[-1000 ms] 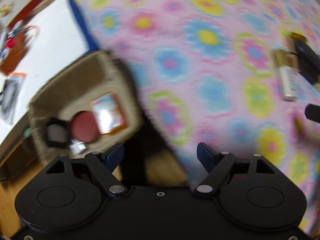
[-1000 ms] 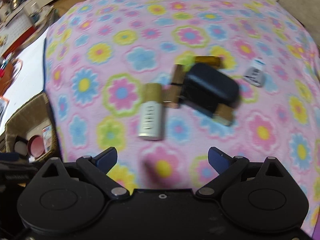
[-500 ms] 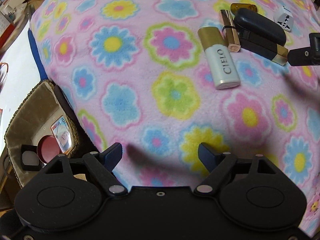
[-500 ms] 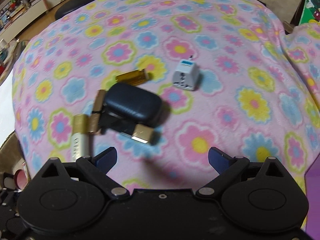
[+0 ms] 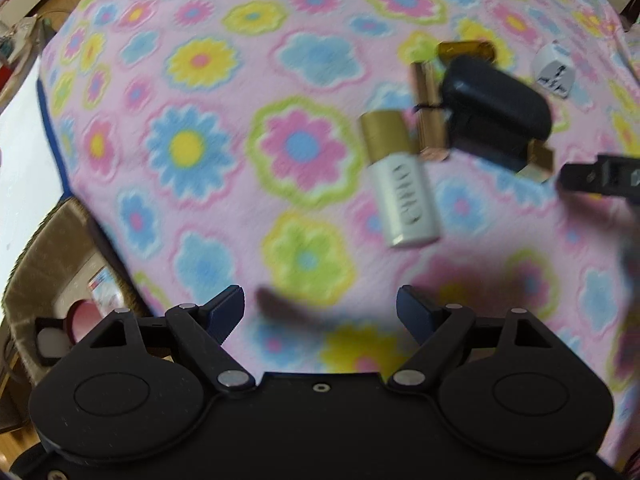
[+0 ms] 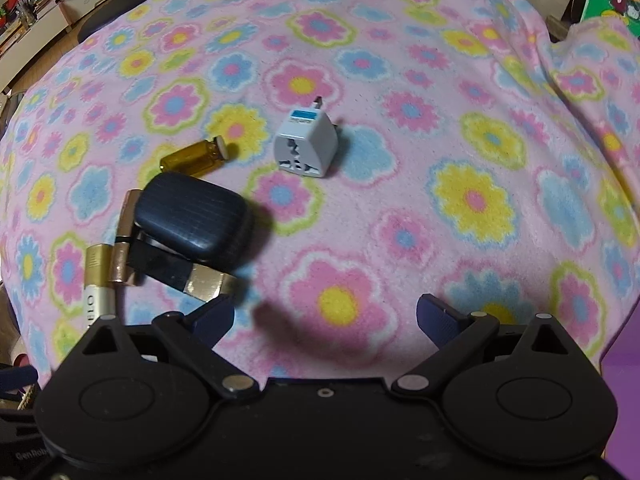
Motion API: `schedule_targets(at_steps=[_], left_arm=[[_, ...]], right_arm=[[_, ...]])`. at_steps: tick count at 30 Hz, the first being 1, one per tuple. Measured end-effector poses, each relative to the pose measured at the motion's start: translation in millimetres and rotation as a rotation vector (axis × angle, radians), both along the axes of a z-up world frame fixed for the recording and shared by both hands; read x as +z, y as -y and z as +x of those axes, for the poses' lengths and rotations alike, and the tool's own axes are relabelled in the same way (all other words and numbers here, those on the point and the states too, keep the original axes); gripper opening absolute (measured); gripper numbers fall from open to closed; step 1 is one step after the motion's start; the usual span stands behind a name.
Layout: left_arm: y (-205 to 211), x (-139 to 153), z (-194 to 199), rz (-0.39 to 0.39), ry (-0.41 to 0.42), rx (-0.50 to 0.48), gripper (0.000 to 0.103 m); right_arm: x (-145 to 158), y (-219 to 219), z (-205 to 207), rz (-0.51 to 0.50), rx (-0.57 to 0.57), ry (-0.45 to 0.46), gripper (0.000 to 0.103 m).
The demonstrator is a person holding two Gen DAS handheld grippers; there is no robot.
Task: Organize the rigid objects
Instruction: 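Grasp the CIELO tube with the left tool while the right tool approaches the white adapter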
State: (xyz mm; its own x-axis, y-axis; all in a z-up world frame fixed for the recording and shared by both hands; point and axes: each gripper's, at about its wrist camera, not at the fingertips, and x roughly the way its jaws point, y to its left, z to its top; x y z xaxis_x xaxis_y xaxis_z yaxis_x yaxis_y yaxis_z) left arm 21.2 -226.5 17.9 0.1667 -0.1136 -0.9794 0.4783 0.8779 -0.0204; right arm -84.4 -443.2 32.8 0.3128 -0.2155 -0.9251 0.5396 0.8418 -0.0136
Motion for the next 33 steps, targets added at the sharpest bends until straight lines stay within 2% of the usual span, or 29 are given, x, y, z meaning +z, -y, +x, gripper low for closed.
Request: schedule_targets(at_steps=[9,14,21,25,28,33], left_arm=[[29.9,-6.8,16.3,-0.015,-0.021,0.016,0.082],[6.6,-20.3,53.9,-0.003,-0.039,0.147,0.084],[-21.4,-15.9,85.3,0.034,-0.042,0.293,0.082],[-19.3,-2.1,81.8,-0.014,-0.037,0.290,0.082],[-4.3,5.3,77.4,-0.060,-0.051,0.266,0.087],[25.7,2.0,82.3,-0.058,-0.049,0.266,0.088]], right_arm=[[-5.6,16.7,-1.6,0.019,-0.025,0.005,0.099],[-7.8,20.0,-1.6,0.025,-0.024,0.011,0.099],[-9.5,22.3,3.4,0.026,-0.020,0.016,0.100],[-12.4,22.6,3.9,0.026,-0.020,0.018,0.102],[-12.1,21.7,4.3,0.022,-0.016,0.020,0.102],[-8.7,23.8,4.7,0.026,-0.013,0.029,0.102]])
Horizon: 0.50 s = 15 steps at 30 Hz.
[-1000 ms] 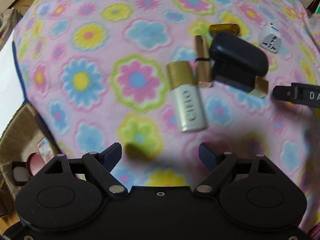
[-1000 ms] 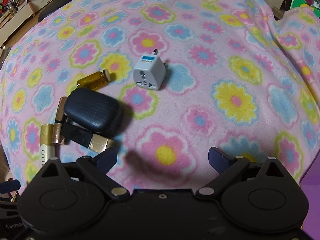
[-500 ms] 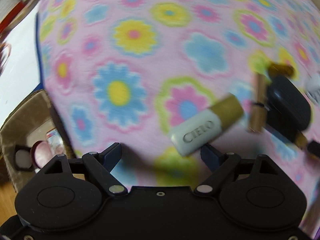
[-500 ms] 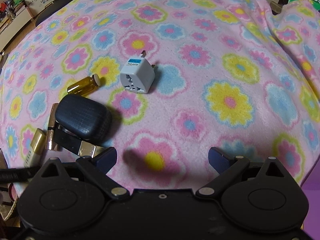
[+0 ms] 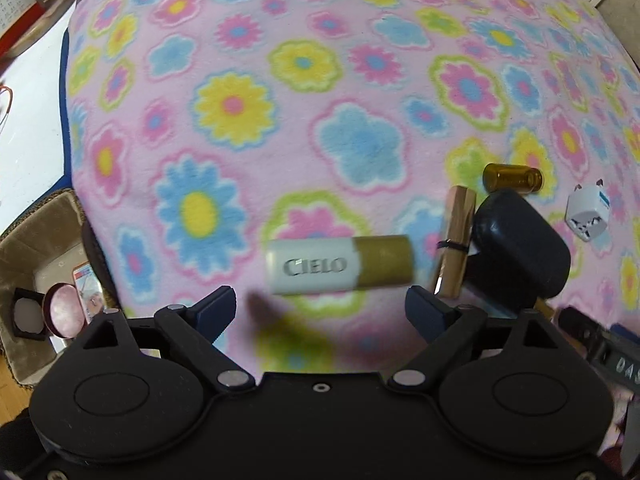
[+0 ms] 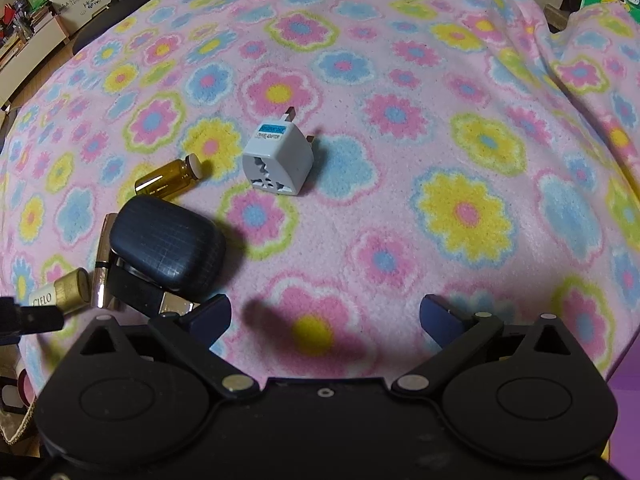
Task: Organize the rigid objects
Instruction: 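Grasp the CIELO tube with the left tool while the right tool approaches the white adapter, then hold the CIELO tube in the left tool while the right tool grasps the white travel adapter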
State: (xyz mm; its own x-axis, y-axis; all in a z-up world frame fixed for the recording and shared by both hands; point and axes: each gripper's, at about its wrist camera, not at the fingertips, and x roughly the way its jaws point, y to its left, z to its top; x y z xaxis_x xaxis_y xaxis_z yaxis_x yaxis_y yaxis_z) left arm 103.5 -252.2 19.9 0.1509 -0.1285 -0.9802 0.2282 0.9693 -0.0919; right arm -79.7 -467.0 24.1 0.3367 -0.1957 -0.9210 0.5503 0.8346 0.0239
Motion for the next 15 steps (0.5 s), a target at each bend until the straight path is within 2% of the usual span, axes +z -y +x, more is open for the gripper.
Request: schedule_targets(at_steps=[9,11,15], left_arm=[[5.1,-25.7,12.3,0.026,-0.019,0.081,0.087],[2.7,-26.1,12.1,0.027,-0.022,0.092,0.080],[6.2,-30.3,15.6,0.026,-0.017,0.076,0.080]], right_arm=[[-0.3,1.4,-4.4,0.002,-0.004,0.001,0.102],[0.5,1.5,-4.2,0.000,-0.001,0.004,0.102],[5.6,7.0,-2.4,-0.012,-0.012,0.014,0.102]])
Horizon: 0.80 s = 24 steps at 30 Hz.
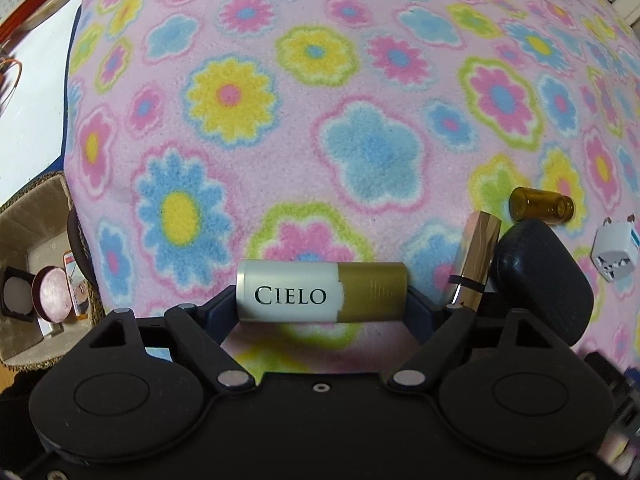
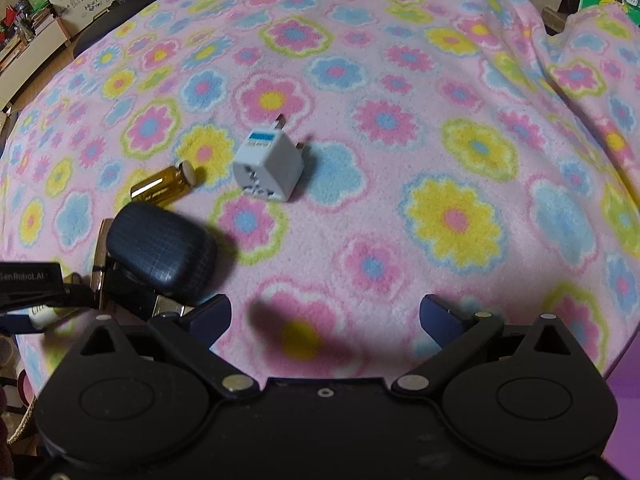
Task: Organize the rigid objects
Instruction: 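Hold the CIELO tube in the left tool while the right tool grasps the white travel adapter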
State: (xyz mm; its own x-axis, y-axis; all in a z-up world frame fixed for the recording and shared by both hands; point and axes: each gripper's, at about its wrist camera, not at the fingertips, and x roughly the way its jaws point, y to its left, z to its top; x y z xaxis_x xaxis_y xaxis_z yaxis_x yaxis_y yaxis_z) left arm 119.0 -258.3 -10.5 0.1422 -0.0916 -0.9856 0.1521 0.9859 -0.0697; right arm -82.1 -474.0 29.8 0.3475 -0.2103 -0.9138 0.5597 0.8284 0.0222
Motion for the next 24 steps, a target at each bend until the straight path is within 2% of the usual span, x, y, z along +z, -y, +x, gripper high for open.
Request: schedule_targets(at_steps=[7,13,14,16,19,20,21,24], left_arm=[[-9.2,4.4,-15.6,0.019,0.008,-0.053,0.080],[-17.7,6.4,-28.4,0.016,-0.003,-0.083,0.080],[-19.5,6.9,-30.4,0.016,-0.005,-0.086,0.080],[-23.0,8.3,-35.8,0.017,-0.009,-0.097,0.080],[-27.8,10.9,-46.2,0.023,-0.007,-0.120,0.080],[-29.6,11.5,-49.7,0.024,-0.005,-0.128,0.080],[-31.4,12.5,-53.5,0.025,-0.002,-0.137,0.080],[-34.4,20.1,-70.8,0.017,0.004,-0.157,0.080]], right_arm=[[17.3,4.7,23.9,-0.038,-0.007,0.031,0.102],[4.7,0.9,70.8,-0.076,0.004,-0.037,0.097],[1.0,0.7,77.7,-0.081,-0.003,-0.053,0.092],[-7.5,1.7,89.5,-0.073,-0.022,-0.091,0.075],[-8.3,1.4,96.8,-0.092,-0.054,-0.110,0.068],[-6.1,1.6,96.1,-0.085,-0.059,-0.113,0.058],[-3.2,2.0,94.6,-0.079,-0.065,-0.119,0.042],[6.2,5.5,83.2,-0.044,-0.066,-0.134,0.017]])
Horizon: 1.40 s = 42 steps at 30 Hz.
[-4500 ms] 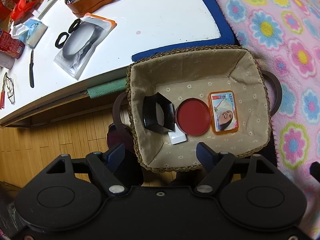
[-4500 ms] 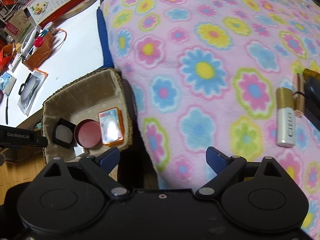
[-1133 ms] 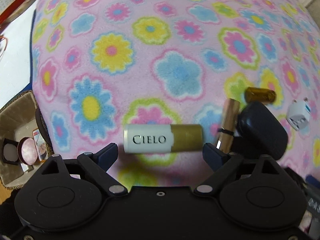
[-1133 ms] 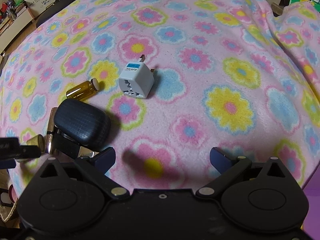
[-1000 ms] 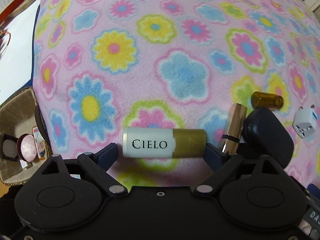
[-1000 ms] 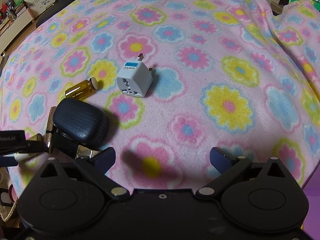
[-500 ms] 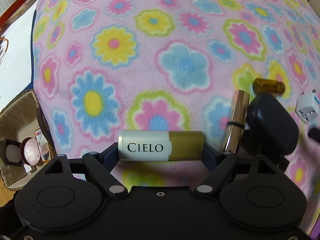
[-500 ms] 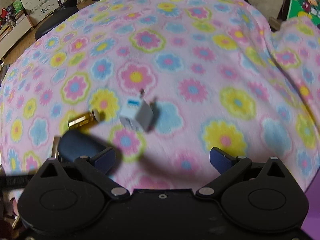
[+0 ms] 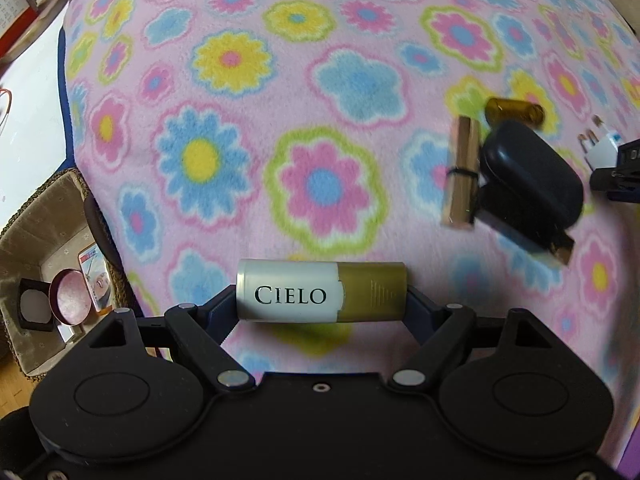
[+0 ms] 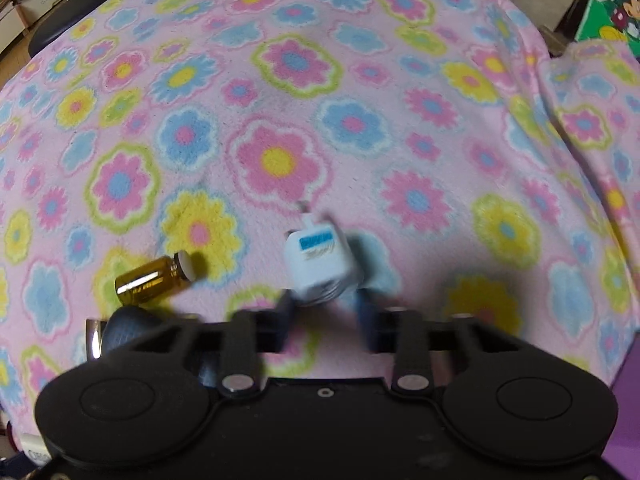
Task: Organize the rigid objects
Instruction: 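Hold the CIELO tube in the left tool while the right tool grasps the white travel adapter, then carry the CIELO tube in the left tool and the adapter in the right tool to the basket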
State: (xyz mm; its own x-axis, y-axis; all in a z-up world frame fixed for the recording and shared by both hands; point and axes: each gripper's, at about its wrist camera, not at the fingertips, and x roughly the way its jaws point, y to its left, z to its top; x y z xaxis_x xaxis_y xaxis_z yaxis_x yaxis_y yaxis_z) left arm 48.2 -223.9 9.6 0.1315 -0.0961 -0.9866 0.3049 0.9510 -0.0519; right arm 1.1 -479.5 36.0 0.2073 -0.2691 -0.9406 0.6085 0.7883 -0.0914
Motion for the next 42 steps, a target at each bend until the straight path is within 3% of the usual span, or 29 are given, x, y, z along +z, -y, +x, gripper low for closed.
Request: schedule_targets(at_steps=[12,13,15,16,18,20,28,30,31,32,33,37,42], left_arm=[[-10.4,-2.3,-37.4,-0.023,-0.012,-0.047,0.080],[-9.2,-4.5,-37.1,-0.022,-0.014,-0.047,0.080],[-7.7,-8.1,-35.2,-0.023,-0.022,-0.044,0.080],[-7.9,-10.2,-34.5,-0.023,-0.027,-0.041,0.080],[-10.2,-14.7,-31.9,-0.028,-0.037,-0.036,0.080],[-10.2,-16.3,-34.0,-0.031,-0.042,-0.035,0.080],[-8.7,-16.7,-28.2,-0.026,-0.046,-0.045,0.080],[-9.3,-15.9,-28.6,-0.028,-0.048,-0.047,0.080],[-9.8,-15.2,-28.1,-0.029,-0.048,-0.048,0.080],[-9.9,-14.1,-27.3,-0.029,-0.048,-0.049,0.080],[-9.9,-13.8,-27.4,-0.028,-0.047,-0.049,0.080],[-12.0,-10.5,-30.4,-0.030,-0.043,-0.061,0.080],[-12.5,-5.3,-40.0,-0.024,-0.034,-0.094,0.080]], right_arm=[[18.6,24.1,-55.3,0.043,-0.062,0.021,0.022],[20.3,23.4,-54.9,0.036,-0.061,0.026,0.026],[22.1,19.2,-48.3,0.004,-0.050,0.038,0.048],[22.4,16.0,-43.6,-0.013,-0.038,0.048,0.051],[20.7,11.0,-30.7,-0.030,-0.006,0.054,0.073],[18.1,6.7,-18.3,-0.055,0.019,0.058,0.086],[-9.1,7.1,27.6,-0.074,0.029,-0.031,0.083],[-14.8,10.2,33.8,-0.054,0.024,-0.041,0.063],[-13.4,11.5,35.0,-0.046,0.020,-0.034,0.060],[-11.8,12.4,34.9,-0.034,0.019,-0.033,0.048],[-9.3,13.2,34.4,-0.026,0.018,-0.040,0.046],[-3.1,16.5,17.6,0.003,0.031,-0.088,0.046],[5.1,10.8,-35.7,0.026,0.142,-0.143,0.046]])
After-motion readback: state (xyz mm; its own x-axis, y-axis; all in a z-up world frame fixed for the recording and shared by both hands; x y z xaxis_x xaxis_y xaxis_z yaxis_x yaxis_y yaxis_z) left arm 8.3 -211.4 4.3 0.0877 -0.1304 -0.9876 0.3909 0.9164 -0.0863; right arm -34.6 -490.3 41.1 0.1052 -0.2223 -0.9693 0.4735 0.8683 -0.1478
